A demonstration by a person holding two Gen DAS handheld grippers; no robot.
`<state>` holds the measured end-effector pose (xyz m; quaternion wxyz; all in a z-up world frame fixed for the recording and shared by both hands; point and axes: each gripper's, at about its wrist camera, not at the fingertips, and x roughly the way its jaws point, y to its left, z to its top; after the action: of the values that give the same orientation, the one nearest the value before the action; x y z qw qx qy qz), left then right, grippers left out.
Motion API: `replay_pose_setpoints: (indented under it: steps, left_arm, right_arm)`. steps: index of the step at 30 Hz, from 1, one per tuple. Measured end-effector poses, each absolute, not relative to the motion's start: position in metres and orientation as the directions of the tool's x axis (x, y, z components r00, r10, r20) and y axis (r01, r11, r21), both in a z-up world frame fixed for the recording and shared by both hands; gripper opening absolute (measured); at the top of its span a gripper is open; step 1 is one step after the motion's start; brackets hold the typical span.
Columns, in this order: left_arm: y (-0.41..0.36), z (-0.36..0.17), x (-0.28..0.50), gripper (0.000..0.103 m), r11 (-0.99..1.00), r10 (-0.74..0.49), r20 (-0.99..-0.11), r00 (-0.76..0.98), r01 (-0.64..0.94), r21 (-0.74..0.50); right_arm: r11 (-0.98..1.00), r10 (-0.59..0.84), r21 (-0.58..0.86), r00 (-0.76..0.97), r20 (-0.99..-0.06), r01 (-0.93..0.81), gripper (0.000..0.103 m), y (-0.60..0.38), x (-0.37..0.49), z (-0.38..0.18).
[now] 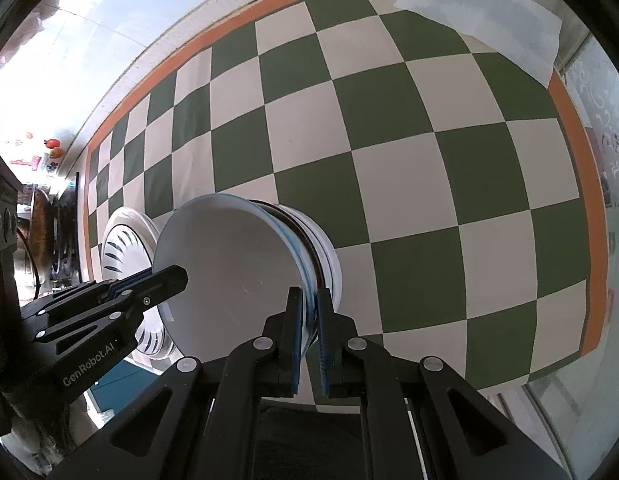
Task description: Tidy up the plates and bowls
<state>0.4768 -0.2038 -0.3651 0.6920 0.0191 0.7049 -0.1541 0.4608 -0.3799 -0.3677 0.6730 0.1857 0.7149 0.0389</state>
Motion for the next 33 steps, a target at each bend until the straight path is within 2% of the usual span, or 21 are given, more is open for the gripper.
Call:
replay_pose_setpoints:
  steps: [12,23,28,31,33]
  left_arm:
    - [-0.203,-0.362,0.475,0.009,0.955,-0.189,-0.981,-0.038,0.227,-0.193]
    - [-0.195,-0.318,0.454,0.011,0.953,-0.184,-0.981,0.069,0.256,-0.161]
    - [-0.188,-0.293,0.44,0.027,0.949,-0.197,-0.972,0.125,0.275,-0.157]
    - [-0.186,-0.275,0.431,0.035,0.944,-0.209,-0.965,0.16,0.29,-0.156]
    - [-0.184,-0.263,0.425,0.051,0.94,-0.223,-0.957,0.185,0.302,-0.16]
  right_arm:
    - [0.924,0.328,0.311,-0.039,-0.944,0.223,0.011,-0.381,0.464,-0.371]
    - [0.947,0.279,0.279,0.022,-0.96,0.161,0.012,-0.375,0.45,-0.339]
    - [0.959,0.244,0.254,0.086,-0.966,0.128,0.012,-0.37,0.431,-0.305]
    - [0.963,0.232,0.248,0.137,-0.963,0.11,0.025,-0.366,0.418,-0.279]
    - [0.965,0.225,0.243,0.172,-0.959,0.096,0.035,-0.363,0.409,-0.261]
